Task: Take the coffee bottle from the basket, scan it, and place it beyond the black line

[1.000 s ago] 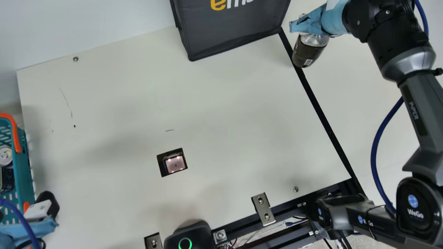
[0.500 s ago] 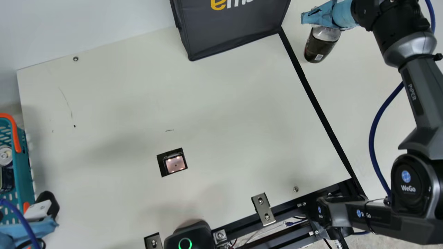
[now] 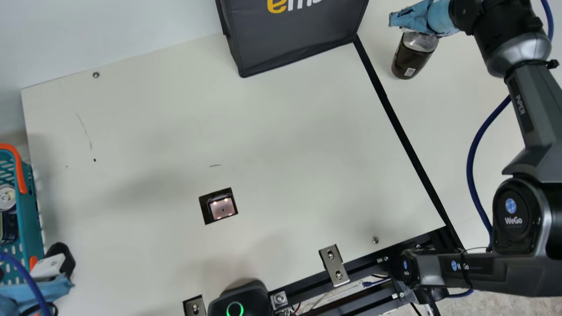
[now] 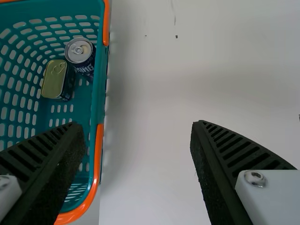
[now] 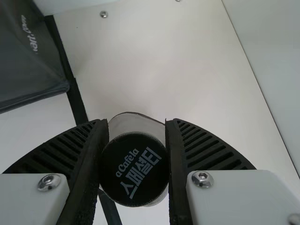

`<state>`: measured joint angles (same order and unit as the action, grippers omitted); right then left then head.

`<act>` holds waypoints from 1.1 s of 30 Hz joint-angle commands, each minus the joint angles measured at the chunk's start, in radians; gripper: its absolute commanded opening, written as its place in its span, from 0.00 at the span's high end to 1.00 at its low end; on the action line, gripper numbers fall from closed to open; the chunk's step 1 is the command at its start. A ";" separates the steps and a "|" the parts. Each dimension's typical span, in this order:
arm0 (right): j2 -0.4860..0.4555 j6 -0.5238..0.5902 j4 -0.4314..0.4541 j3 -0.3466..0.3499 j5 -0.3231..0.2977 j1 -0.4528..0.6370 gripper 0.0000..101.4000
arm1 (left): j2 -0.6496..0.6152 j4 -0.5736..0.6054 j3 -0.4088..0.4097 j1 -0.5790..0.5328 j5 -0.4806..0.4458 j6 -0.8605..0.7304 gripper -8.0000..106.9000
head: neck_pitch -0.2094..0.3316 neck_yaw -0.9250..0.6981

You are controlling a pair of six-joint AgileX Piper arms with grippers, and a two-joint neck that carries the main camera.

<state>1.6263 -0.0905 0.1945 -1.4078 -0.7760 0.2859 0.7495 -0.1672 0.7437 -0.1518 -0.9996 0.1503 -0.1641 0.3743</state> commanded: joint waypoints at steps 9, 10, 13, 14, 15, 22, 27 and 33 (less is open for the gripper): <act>0.017 -0.036 0.006 -0.002 0.000 0.007 0.84 | 0.000 0.000 0.000 0.000 0.000 0.000 0.15 | 0.026 0.002; 0.018 -0.038 0.006 -0.002 0.000 0.008 0.80 | 0.000 0.000 0.000 0.000 0.000 0.000 0.15 | 0.026 0.002; 0.020 -0.043 0.006 -0.003 0.000 0.009 0.70 | 0.000 0.000 0.000 0.000 0.000 0.000 0.15 | 0.026 0.002; 0.021 -0.045 0.006 -0.002 0.000 0.009 0.67 | 0.000 0.000 0.000 0.000 0.000 0.000 0.15 | 0.026 0.002; 0.022 -0.046 0.006 -0.002 0.000 0.010 0.64 | 0.000 0.000 0.000 0.000 0.000 0.000 0.15 | 0.026 0.002; 0.022 -0.054 0.004 0.004 0.001 0.012 0.41 | 0.000 0.000 0.000 0.000 0.000 0.000 0.15 | 0.026 0.002; 0.019 -0.057 0.003 0.010 0.002 0.013 0.24 | 0.000 0.000 0.000 0.000 0.000 0.000 0.15 | 0.026 0.002; 0.012 -0.054 0.002 0.014 0.000 0.014 0.10 | 0.000 0.000 0.000 0.000 0.000 0.000 0.15 | 0.026 0.002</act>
<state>1.6405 -0.1471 0.1967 -1.3940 -0.7717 0.2997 0.7495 -0.1672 0.7437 -0.1518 -0.9996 0.1503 -0.1657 0.3743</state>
